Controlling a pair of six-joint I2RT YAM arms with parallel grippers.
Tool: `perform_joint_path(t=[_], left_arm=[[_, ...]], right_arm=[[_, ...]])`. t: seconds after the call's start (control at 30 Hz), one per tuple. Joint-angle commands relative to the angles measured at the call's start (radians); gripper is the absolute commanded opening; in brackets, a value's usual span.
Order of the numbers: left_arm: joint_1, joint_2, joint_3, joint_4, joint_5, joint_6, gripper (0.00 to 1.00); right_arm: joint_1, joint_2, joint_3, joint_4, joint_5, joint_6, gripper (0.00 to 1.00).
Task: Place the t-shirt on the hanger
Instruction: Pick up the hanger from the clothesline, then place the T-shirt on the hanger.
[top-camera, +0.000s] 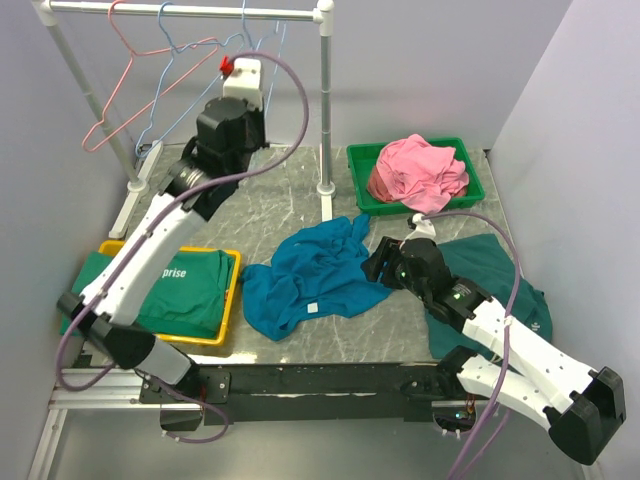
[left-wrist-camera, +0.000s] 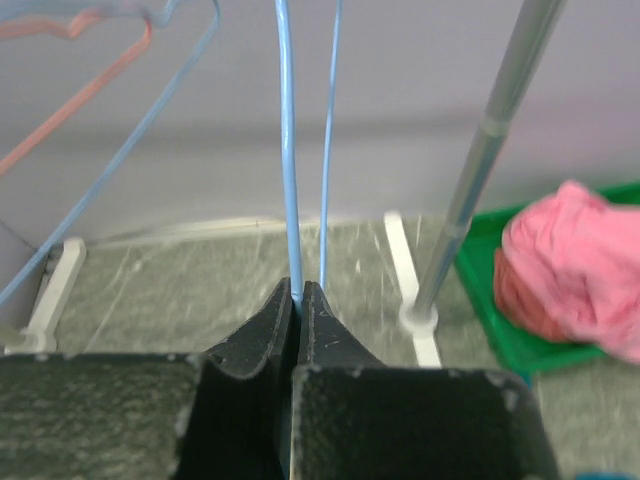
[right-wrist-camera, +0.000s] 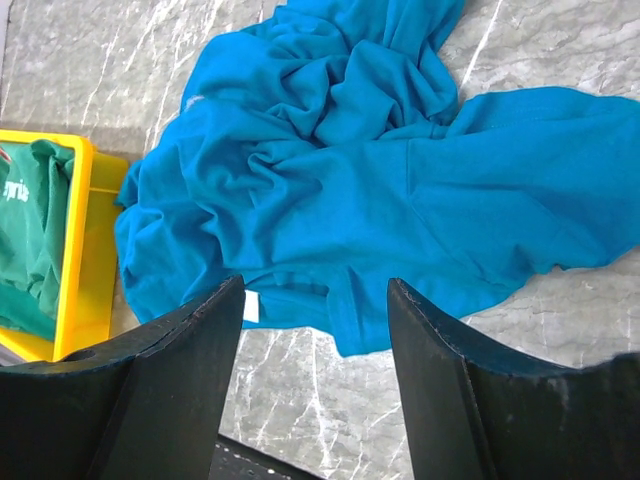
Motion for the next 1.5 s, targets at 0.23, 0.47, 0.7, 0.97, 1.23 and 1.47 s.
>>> perform_joint_path(t=[0.23,0.47,0.7,0.97,1.23,1.47], left_arm=[[-0.002,-0.431,-0.447,-0.088,0.259,0.052,0.01],[-0.047,-0.664,-0.691,-0.164,0.39,0.177,0.01],[-0.119,-0.783,-0.843,-0.201,0.47,0.333,0.01],[-0.176,-0.861,-0.952,-0.234,0.489,0.504,0.01],[-0.177,-0.88,-0.923,-0.363,0.56,0.509,0.01],[-0.182,-0.884,-0.92,-0.437,0.54,0.533,0.01]], right_arm=[[0.074,-0.058,-0.024,0.017,0.047,-0.011,0.6],[0.221,-0.043,-0.114,0.06,0.126,0.052,0.57],[0.31,0.078,-0.16,0.135,0.205,0.098,0.53],[0.356,0.19,-0.145,0.181,0.246,0.106,0.5],[0.401,0.295,-0.125,0.173,0.295,0.127,0.5],[0.401,0.382,-0.108,0.181,0.33,0.137,0.5]])
